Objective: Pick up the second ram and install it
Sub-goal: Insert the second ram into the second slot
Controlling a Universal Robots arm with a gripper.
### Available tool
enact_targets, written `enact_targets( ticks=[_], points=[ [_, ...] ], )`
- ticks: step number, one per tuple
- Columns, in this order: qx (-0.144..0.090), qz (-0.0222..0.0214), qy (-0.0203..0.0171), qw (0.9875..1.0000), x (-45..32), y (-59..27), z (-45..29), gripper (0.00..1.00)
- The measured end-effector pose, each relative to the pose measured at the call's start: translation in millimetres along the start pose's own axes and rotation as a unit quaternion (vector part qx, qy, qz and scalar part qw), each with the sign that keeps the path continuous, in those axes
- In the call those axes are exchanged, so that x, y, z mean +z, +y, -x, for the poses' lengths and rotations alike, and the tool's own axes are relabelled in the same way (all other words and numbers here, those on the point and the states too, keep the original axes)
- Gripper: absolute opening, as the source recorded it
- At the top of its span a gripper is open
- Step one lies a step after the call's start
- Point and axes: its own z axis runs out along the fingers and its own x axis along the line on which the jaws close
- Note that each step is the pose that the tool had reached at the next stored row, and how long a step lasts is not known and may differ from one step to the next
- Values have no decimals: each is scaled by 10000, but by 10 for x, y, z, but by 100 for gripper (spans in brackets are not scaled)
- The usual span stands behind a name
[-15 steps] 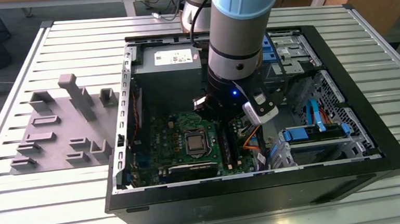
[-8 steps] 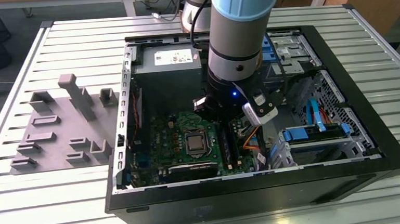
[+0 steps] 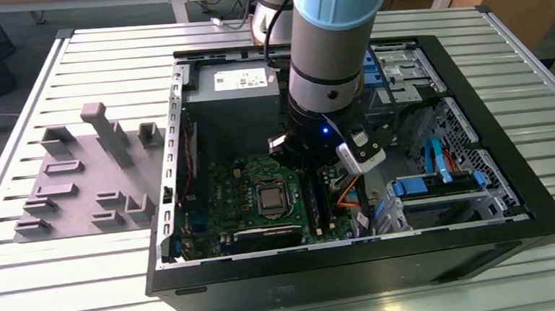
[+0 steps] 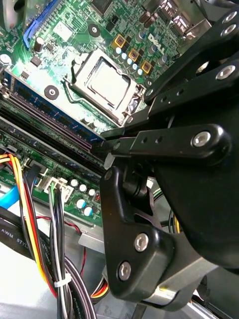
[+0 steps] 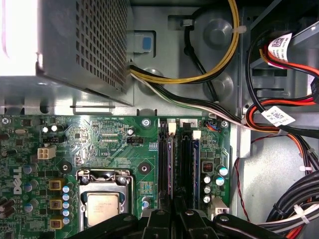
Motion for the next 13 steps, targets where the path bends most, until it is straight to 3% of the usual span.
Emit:
enact_targets(
  ticks=[13],
  points=[
    [-1, 1, 1, 10000, -23, 0, 11, 14]
  ],
)
